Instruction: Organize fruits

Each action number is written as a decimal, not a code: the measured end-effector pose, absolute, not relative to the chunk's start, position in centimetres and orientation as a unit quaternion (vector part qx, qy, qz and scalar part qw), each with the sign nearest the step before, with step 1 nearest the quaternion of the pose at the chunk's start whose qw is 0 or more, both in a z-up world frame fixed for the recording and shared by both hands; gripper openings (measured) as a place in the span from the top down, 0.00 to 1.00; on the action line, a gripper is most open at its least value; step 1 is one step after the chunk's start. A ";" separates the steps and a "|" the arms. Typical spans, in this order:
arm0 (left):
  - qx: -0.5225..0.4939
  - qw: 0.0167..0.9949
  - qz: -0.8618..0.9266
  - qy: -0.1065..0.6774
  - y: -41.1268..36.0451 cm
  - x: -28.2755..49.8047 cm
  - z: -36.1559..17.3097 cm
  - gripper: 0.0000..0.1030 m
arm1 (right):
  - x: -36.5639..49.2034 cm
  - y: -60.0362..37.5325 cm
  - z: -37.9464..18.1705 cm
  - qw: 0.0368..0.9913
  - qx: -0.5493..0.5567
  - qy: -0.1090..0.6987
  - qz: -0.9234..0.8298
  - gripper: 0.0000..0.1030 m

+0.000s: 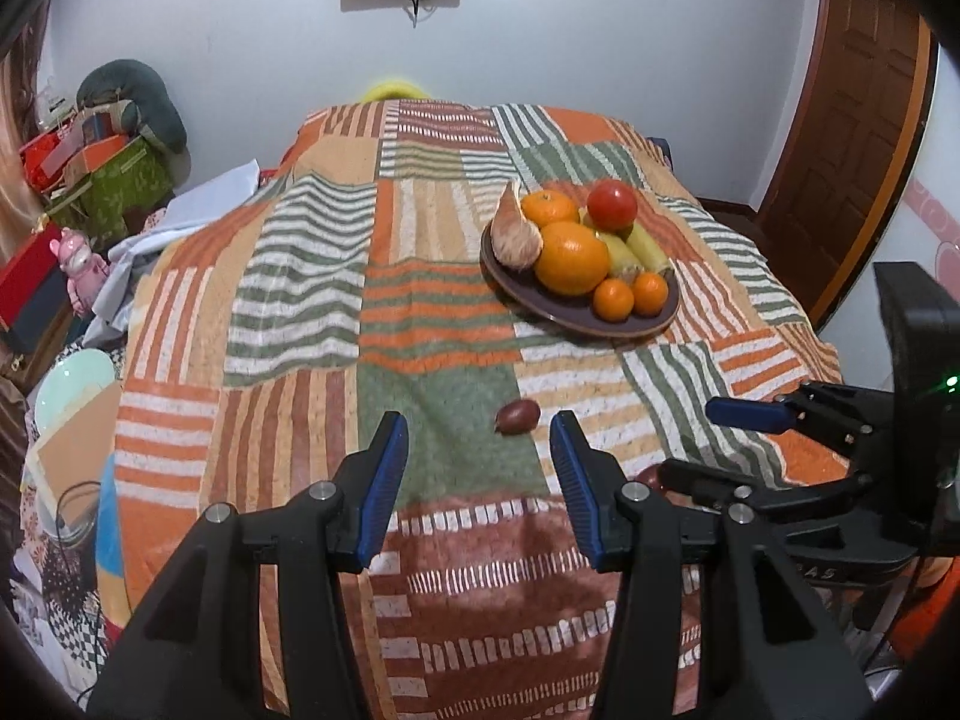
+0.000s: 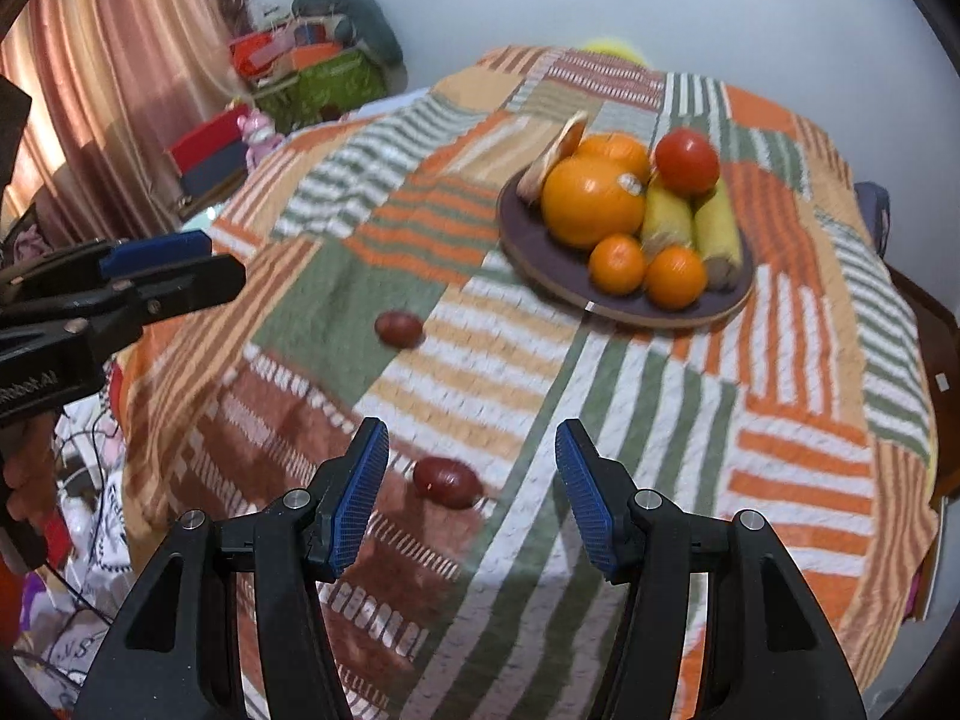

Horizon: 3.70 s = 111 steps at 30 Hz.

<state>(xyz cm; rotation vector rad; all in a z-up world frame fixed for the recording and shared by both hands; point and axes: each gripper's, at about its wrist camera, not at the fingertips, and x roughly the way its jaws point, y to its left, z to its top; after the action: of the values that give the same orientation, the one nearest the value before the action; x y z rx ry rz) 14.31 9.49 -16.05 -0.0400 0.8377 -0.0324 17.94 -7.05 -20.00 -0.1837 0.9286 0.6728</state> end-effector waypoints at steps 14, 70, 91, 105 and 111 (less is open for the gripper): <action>-0.022 0.895 -0.027 0.444 9.4 15.6 -19.5 0.52 | 18.1 -6.4 -22.1 0.810 -0.082 0.474 0.336 0.76; -0.030 0.910 -0.103 0.399 4.7 27.2 -17.7 0.76 | 28.0 -12.1 -16.2 0.889 -0.016 0.373 0.264 0.76; -0.052 0.889 -0.110 0.441 4.8 30.9 -21.9 0.71 | 30.8 -10.4 -19.4 0.873 -0.020 0.401 0.275 0.65; -0.056 0.925 -0.089 0.366 5.4 26.4 -14.1 0.70 | 27.3 -12.2 -13.1 0.904 -0.024 0.336 0.261 0.65; -0.048 0.955 -0.080 0.280 5.0 20.9 -6.6 0.70 | 22.6 -13.7 -6.8 0.930 -0.019 0.261 0.257 0.65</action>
<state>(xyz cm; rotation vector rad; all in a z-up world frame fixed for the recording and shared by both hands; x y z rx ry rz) 20.93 4.99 -6.63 -0.0967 0.5692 -0.1622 22.60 -13.75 -6.76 -0.0380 0.5353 0.5270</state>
